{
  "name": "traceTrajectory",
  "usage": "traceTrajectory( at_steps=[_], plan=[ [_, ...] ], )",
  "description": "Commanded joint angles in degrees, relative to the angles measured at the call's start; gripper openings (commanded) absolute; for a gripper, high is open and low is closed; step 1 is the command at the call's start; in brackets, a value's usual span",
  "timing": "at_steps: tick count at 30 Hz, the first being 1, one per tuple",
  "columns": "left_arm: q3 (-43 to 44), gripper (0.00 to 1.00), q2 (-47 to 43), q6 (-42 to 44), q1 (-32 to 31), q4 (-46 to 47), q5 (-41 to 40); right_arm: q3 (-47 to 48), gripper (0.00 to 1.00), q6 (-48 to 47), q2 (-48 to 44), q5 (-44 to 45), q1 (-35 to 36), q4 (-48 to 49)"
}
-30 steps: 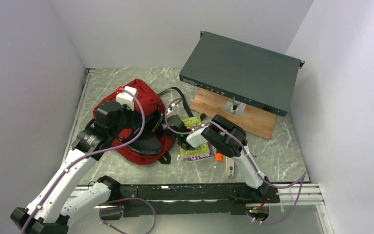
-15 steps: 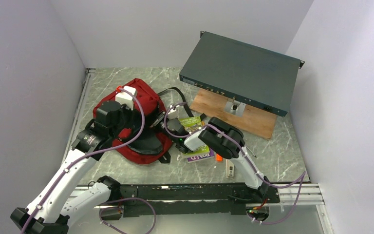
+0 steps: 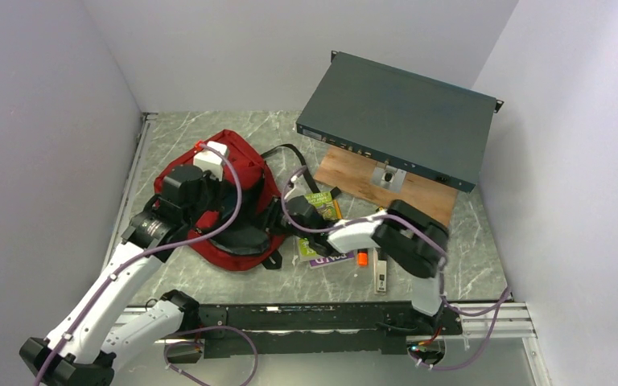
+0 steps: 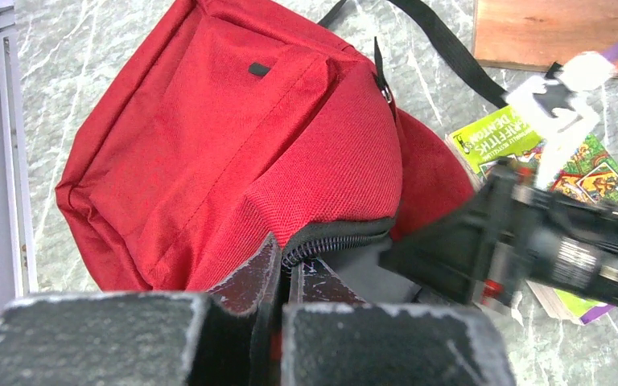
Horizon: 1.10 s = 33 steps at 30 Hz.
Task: Pack the student bag
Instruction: Place the book in the student bag, then pick up the book from the center of the board.
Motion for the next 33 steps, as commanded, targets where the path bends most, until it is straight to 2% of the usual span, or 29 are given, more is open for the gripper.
traceTrajectory(
  at_steps=[1,3,7,10,13,17,19,22,26,29,33],
  plan=[
    [1.7,0.00,1.7,-0.8,0.3,2.2,1.0,-7.1,0.37,-15.1,-15.4,-3.7,0.8,-15.9],
    [2.0,0.00,2.6,-0.9,0.3,1.5,1.8,-10.5,0.41,-19.3,-22.9,-2.8,1.3,-24.2],
    [2.9,0.00,4.6,-4.4,0.0,-2.5,5.1,-14.1,0.57,-26.4,-36.4,0.5,1.5,-39.5],
    [1.1,0.00,5.5,-10.1,-0.1,-5.2,8.5,-14.7,0.60,-29.0,-43.4,3.4,1.1,-49.7],
    [-3.7,0.00,5.5,-16.7,-0.3,-5.8,11.9,-17.9,0.63,-29.9,-49.8,5.5,0.0,-53.6],
    [-8.3,0.02,5.3,-21.4,-0.5,-5.9,15.2,-22.5,0.66,-30.4,-56.8,0.9,-6.6,-53.5],
    [-9.6,0.10,4.5,-23.1,-0.7,-6.7,17.2,-24.4,0.67,-30.3,-58.2,-3.0,-10.0,-52.0],
    [-11.8,0.44,1.1,-26.3,-1.9,-5.1,21.9,-25.7,0.67,-29.8,-58.3,-6.7,-11.7,-50.0],
    [-15.4,0.69,-3.2,-35.3,-9.2,2.1,26.4,-26.9,0.66,-28.7,-58.1,-6.8,-11.8,-48.4],
    [-18.9,0.78,-2.2,-42.5,-16.2,11.1,27.5,-26.5,0.65,-29.2,-59.0,-5.9,-11.8,-49.8],
    [-22.5,0.79,1.1,-50.8,-25.9,19.5,18.7,-26.6,0.65,-29.8,-60.4,-4.8,-11.8,-51.1]
  ],
)
